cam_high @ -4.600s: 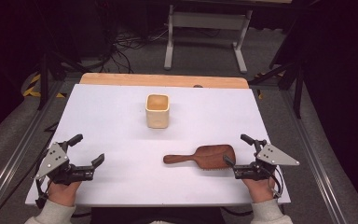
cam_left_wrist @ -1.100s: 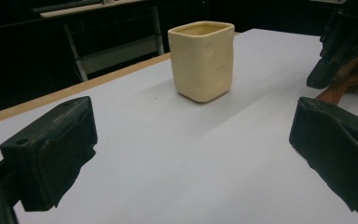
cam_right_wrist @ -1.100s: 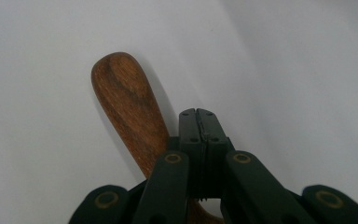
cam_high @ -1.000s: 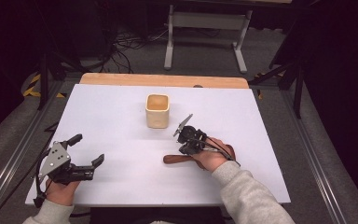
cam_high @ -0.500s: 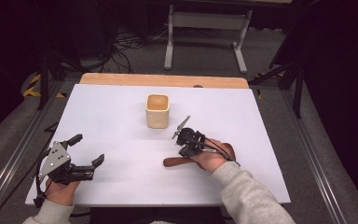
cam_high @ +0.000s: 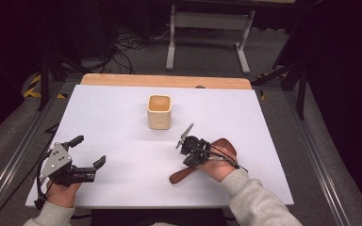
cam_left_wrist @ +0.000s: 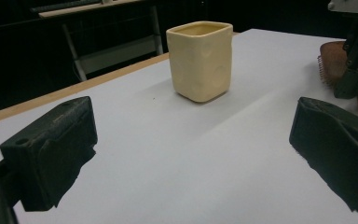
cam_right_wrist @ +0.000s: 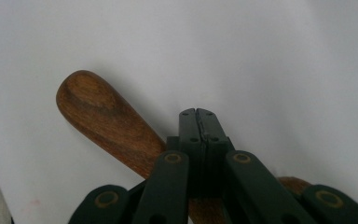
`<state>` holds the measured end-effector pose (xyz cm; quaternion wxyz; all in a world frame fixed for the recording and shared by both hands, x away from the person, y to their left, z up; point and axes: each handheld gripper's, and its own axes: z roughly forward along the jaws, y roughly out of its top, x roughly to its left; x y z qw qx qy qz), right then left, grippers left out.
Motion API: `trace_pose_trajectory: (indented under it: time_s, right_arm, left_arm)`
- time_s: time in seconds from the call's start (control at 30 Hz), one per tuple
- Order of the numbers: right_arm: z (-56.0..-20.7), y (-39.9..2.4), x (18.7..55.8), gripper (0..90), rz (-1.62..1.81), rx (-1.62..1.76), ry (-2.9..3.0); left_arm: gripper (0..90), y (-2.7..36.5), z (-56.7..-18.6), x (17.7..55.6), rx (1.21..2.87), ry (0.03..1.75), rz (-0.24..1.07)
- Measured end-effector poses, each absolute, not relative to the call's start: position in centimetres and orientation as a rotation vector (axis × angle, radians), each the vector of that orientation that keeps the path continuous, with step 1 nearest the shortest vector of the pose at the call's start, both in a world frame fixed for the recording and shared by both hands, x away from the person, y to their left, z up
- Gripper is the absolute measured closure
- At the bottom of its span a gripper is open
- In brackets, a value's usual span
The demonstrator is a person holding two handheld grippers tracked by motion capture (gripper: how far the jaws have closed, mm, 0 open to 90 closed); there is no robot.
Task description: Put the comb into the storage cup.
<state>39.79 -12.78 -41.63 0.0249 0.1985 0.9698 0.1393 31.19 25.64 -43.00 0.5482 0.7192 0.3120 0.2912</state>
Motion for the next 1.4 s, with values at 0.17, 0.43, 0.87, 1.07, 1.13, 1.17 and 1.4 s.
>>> trace_pose_trajectory:
  time_s: [0.17, 0.43, 0.87, 1.07, 1.13, 1.17, 1.4]
  right_arm:
    - [-41.7, -13.4, 39.0, 89.9, 0.423, 0.61, 3.007]
    - [-41.9, -14.6, 37.7, 89.9, 0.389, 0.605, 3.025]
    - [-41.9, -17.2, 35.7, 89.8, 0.355, 0.657, 3.01]
    - [-42.1, -19.0, 35.4, 89.7, 0.348, 0.72, 2.994]
    - [-42.2, -19.5, 35.4, 89.7, 0.339, 0.73, 2.986]
    - [-42.2, -19.8, 35.4, 89.6, 0.336, 0.736, 2.983]
    - [-42.5, -21.2, 35.3, 89.3, 0.311, 0.796, 2.954]
  left_arm:
    - [1.7, 25.6, -43.0, 31.2, 1.704, 0.74, 0.69]
    - [1.7, 25.5, -43.0, 31.2, 1.707, 0.74, 0.688]
    - [1.7, 25.4, -43.1, 31.2, 1.71, 0.74, 0.687]
    - [1.7, 25.3, -43.1, 31.2, 1.711, 0.741, 0.687]
    - [1.7, 25.3, -43.1, 31.2, 1.711, 0.741, 0.686]
    - [1.6, 25.3, -43.1, 31.2, 1.711, 0.742, 0.686]
    - [1.7, 25.2, -43.1, 31.2, 1.713, 0.74, 0.685]
